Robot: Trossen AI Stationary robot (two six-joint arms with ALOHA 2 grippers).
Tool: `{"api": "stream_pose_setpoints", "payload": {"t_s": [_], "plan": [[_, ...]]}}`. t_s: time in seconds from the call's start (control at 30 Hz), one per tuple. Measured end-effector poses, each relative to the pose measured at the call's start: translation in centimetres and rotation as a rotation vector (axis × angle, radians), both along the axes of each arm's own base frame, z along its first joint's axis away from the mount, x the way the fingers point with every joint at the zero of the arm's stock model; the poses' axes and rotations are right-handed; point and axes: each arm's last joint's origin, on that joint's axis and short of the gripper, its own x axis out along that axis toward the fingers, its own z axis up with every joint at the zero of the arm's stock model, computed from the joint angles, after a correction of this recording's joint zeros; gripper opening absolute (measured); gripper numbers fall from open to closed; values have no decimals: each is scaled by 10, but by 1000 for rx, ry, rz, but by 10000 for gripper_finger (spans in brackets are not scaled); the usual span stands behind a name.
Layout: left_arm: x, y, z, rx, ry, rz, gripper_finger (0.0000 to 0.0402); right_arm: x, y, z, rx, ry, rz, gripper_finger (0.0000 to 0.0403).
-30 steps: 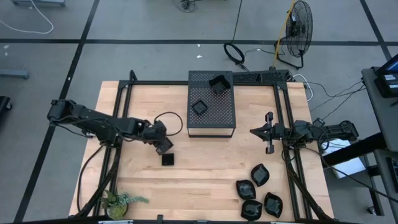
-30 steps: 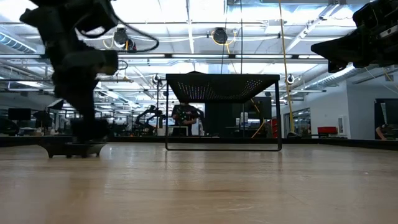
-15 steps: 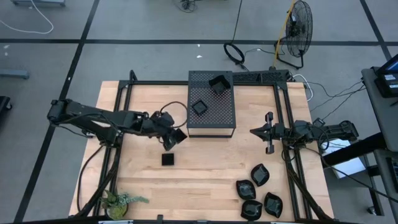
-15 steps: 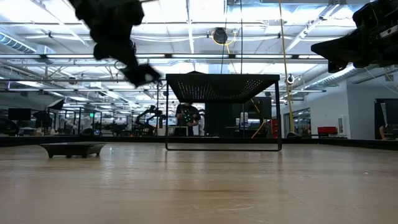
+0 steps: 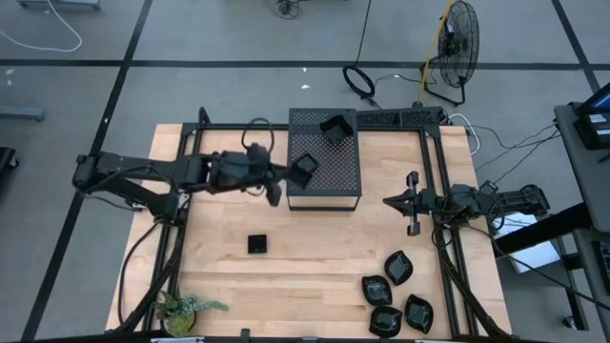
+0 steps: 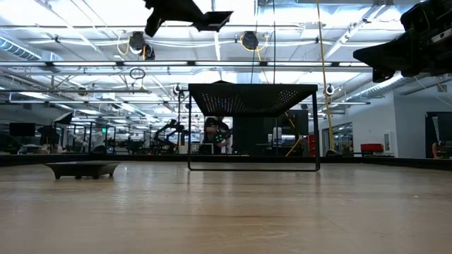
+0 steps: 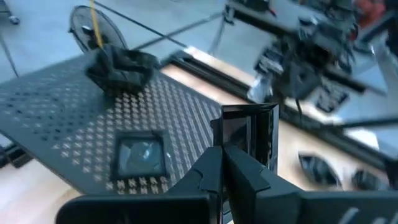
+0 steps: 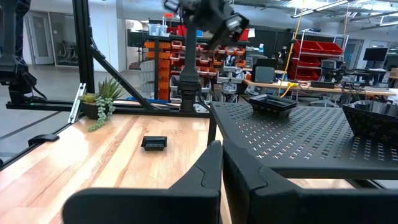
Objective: Pick & Place Mini shaped plates
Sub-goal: Stack the square plate on top of the square plate on the shelf
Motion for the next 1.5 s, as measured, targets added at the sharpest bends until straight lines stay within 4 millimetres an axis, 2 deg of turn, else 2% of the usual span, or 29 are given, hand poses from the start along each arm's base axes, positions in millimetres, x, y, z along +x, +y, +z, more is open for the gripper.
{"api": "stream_pose_setpoints", "payload": {"t_s": [0.23,0.47,0.57,0.8,0.93,1.07,1.5], "plan": [[0,30,0,-57,-37,133,9,0,0,0,0,0,0,0],[17,47,-17,-69,-16,178,4,0,0,0,0,0,0,0],[26,50,-27,-70,5,163,12,0,0,0,0,0,0,0],[32,60,-39,-77,53,144,5,0,0,0,0,0,0,0],[32,64,-40,-37,75,137,15,0,0,0,0,0,0,0],[32,66,-40,10,103,118,5,0,0,0,0,0,0,0],[29,68,-44,16,160,42,10,0,0,0,0,0,0,0]]}}
